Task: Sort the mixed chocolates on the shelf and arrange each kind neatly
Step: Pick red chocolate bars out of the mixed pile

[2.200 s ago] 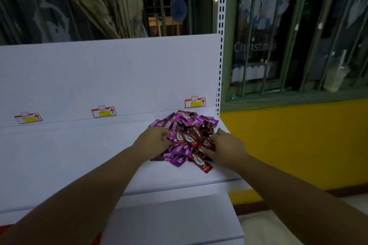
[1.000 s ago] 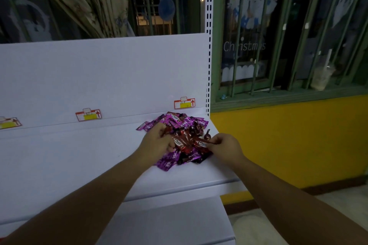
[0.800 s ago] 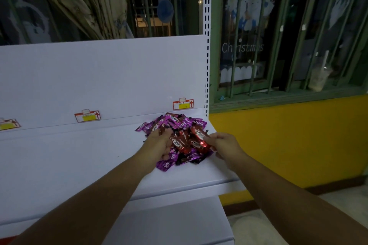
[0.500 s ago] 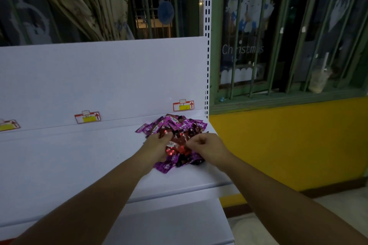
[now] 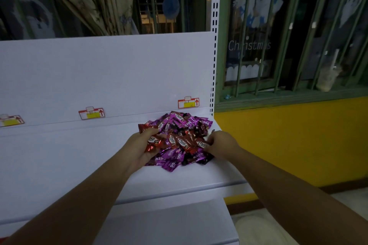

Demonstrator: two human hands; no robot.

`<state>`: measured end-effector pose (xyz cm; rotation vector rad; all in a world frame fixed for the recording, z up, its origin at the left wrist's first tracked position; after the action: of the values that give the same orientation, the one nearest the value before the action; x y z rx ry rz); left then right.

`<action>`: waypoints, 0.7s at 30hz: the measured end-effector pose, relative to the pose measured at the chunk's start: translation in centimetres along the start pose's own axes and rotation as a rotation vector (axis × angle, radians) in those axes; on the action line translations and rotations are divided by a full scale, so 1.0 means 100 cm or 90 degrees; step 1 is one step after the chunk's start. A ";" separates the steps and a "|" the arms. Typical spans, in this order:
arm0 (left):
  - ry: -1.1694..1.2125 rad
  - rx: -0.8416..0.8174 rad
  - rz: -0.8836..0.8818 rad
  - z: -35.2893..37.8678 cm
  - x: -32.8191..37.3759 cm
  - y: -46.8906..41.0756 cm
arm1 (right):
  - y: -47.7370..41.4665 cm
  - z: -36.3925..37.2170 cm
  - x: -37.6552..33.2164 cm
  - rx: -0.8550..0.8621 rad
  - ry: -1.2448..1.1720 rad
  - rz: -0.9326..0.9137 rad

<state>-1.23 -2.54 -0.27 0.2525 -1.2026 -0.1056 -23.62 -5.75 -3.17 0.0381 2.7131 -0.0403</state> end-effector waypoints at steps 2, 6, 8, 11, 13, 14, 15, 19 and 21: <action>0.004 0.003 -0.019 -0.002 -0.002 -0.002 | -0.001 -0.003 0.001 0.011 -0.039 0.001; -0.029 0.008 -0.022 -0.010 -0.005 -0.006 | 0.000 -0.010 0.007 0.021 -0.139 0.017; -0.039 -0.007 -0.017 -0.011 -0.006 -0.006 | 0.001 -0.013 0.011 0.006 -0.253 0.036; -0.015 -0.037 -0.016 -0.009 -0.005 -0.004 | 0.003 -0.018 0.012 -0.032 -0.410 0.075; 0.015 -0.057 -0.019 -0.009 -0.005 -0.007 | 0.003 -0.020 0.007 -0.044 -0.446 0.104; 0.027 -0.064 -0.020 -0.009 -0.006 -0.009 | 0.004 -0.020 0.002 -0.055 -0.459 0.112; 0.037 -0.066 -0.022 -0.010 -0.007 -0.012 | 0.001 -0.020 -0.003 -0.065 -0.467 0.118; -0.017 -0.032 -0.012 -0.011 -0.009 -0.026 | -0.006 -0.016 -0.026 -0.060 -0.311 0.075; -0.141 0.004 0.006 -0.013 -0.005 -0.030 | -0.005 -0.013 -0.038 -0.082 -0.198 0.036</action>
<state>-0.02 -5.16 -1.97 0.2452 -1.4240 -0.1241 -20.71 -6.33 -0.44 0.0655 2.3971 0.1338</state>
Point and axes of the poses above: each hand's wrist, its own y-axis away from the middle knuckle, its own z-axis out of the palm, x = y × z, the point moved 3 cm from there along -y, towards the middle knuckle, and after that the axes turned 2 degrees about z, right-handed, at the moved point
